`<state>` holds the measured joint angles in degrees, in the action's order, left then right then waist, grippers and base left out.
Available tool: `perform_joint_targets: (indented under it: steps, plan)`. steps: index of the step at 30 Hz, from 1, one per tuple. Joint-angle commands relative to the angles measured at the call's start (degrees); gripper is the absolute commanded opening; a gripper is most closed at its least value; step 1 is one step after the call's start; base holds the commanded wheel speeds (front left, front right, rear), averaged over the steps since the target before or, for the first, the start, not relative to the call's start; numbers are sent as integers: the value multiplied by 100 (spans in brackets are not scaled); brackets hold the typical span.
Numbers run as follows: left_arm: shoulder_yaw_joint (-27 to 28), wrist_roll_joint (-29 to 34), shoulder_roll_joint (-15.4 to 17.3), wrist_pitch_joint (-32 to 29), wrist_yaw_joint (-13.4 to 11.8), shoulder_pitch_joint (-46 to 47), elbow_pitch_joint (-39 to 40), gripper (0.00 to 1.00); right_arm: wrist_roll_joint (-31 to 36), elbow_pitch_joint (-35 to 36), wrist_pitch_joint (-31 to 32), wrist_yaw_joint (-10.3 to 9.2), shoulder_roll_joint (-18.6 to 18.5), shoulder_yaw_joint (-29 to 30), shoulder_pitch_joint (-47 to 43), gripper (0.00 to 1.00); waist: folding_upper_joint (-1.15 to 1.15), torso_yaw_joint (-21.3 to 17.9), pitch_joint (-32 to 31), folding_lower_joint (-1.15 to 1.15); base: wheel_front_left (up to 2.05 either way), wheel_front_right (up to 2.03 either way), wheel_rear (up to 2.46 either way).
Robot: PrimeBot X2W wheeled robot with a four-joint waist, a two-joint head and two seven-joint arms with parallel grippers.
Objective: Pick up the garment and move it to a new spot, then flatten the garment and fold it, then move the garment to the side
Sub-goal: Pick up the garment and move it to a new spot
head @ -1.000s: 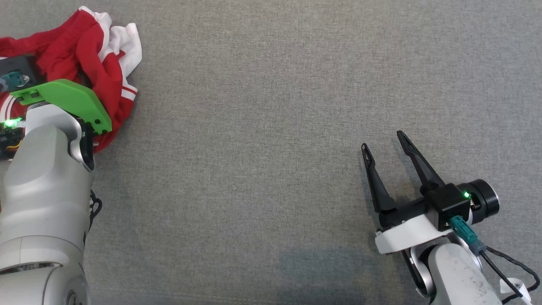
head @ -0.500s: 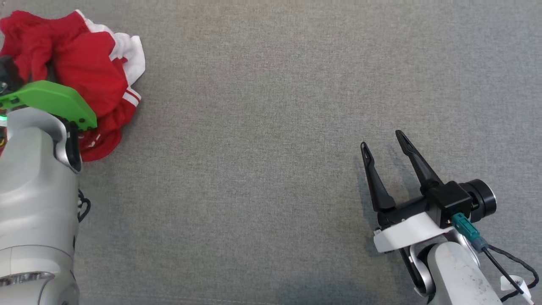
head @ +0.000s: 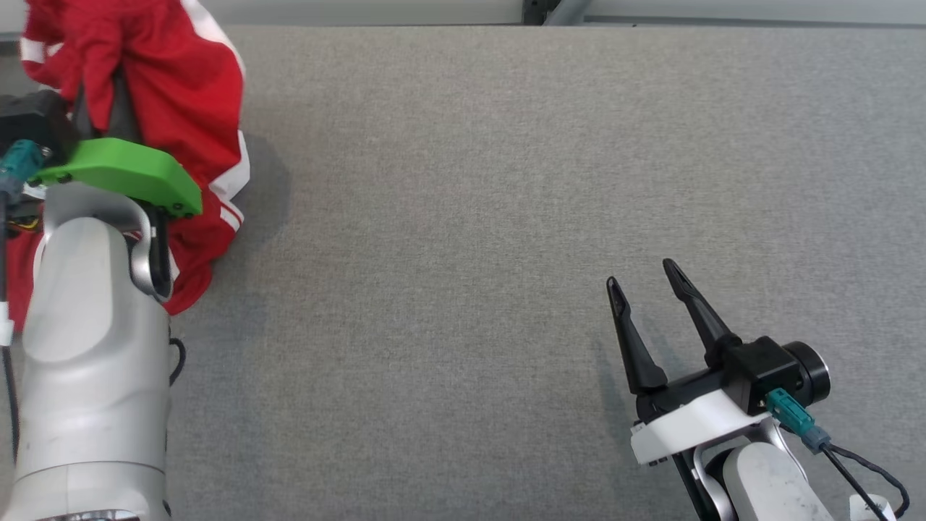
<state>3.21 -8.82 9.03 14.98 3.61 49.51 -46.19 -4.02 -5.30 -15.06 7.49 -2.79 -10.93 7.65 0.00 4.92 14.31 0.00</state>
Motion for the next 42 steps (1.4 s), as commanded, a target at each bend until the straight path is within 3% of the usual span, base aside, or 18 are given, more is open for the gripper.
perform_joint_targets:
  steps: [1,14,24,31,42]
  plan:
    - [-52,65,-53,25,50,-124,84,0,-69,-26,-18,0,-18,-19,-104,100,0,-336,-395,0,0,0,0]
    - [-663,-13,-540,27,228,-327,603,0,-258,27,-18,0,-15,40,-434,100,0,-1534,-838,0,0,0,0]
    - [-1543,-362,-606,25,215,-385,1000,0,-366,126,-18,0,-15,74,-473,100,0,-2352,-667,0,0,0,0]
    - [-2207,-804,-592,22,-105,-647,1269,0,-455,227,-18,0,-12,94,-396,100,0,-2479,-363,0,0,0,0]
    - [-2541,-641,-597,24,-191,-1347,744,0,-400,261,-18,0,-13,18,-252,100,0,-2338,35,0,0,0,0]
